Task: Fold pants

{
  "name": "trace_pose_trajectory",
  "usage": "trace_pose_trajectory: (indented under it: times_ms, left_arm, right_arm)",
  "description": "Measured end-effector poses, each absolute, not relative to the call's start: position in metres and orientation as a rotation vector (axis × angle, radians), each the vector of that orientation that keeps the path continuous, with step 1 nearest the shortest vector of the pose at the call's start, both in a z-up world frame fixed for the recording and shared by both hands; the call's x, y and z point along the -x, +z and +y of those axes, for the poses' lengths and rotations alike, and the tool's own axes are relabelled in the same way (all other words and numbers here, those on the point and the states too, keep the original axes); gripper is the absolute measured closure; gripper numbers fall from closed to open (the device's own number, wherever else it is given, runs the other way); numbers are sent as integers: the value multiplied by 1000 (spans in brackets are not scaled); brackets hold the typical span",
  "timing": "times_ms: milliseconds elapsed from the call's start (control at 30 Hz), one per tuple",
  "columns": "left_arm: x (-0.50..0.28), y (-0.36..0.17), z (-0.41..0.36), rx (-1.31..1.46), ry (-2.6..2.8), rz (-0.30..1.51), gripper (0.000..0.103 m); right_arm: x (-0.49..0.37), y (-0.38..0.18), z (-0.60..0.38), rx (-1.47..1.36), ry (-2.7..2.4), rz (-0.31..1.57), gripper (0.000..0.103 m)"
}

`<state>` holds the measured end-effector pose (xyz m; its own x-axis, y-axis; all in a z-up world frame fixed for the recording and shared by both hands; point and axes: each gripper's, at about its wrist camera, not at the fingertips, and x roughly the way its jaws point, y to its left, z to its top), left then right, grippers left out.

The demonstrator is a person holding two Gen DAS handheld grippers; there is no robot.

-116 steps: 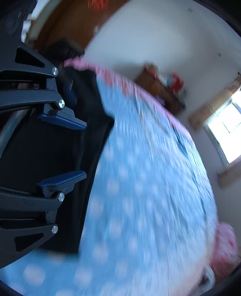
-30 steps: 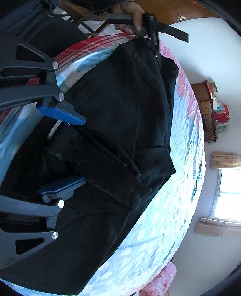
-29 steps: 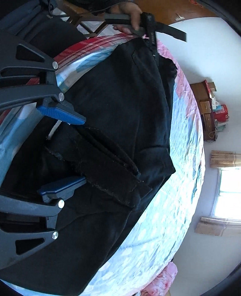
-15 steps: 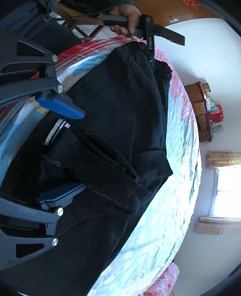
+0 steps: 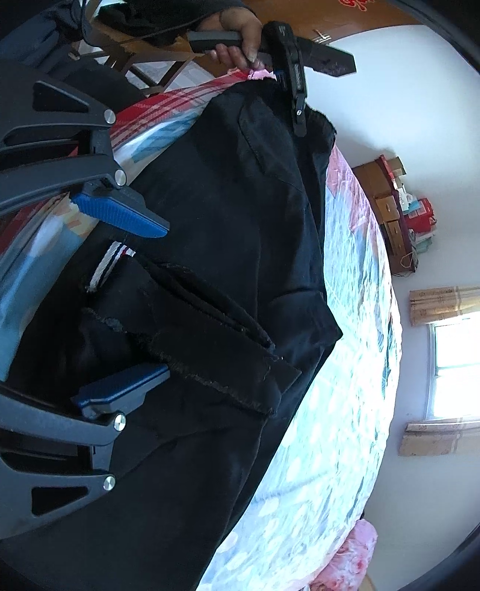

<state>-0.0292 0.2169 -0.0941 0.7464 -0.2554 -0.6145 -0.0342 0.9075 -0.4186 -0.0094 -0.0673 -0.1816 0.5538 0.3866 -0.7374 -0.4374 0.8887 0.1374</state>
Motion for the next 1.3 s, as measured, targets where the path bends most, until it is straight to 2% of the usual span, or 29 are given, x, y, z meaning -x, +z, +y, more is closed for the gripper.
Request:
trace_pose_trajectory:
  times_ms: [267, 500, 667, 800, 1067, 1300]
  left_arm:
    - [40, -38, 182, 453, -249, 620, 88]
    - [34, 10, 135, 398, -379, 555, 89]
    - [24, 26, 99, 382, -471, 551, 89]
    - [11, 38, 58, 356, -561, 555, 89]
    - [-24, 38, -40, 259, -723, 622, 89]
    - [-55, -9, -133, 115, -753, 746, 89]
  right_arm:
    - [5, -184, -88, -39, 473, 870, 32]
    - [7, -182, -77, 38, 471, 855, 32]
    - [20, -156, -104, -91, 459, 751, 32]
    - [22, -148, -144, -216, 352, 748, 32]
    - [57, -149, -242, -501, 57, 696, 32]
    - [83, -148, -303, -630, -129, 616, 32]
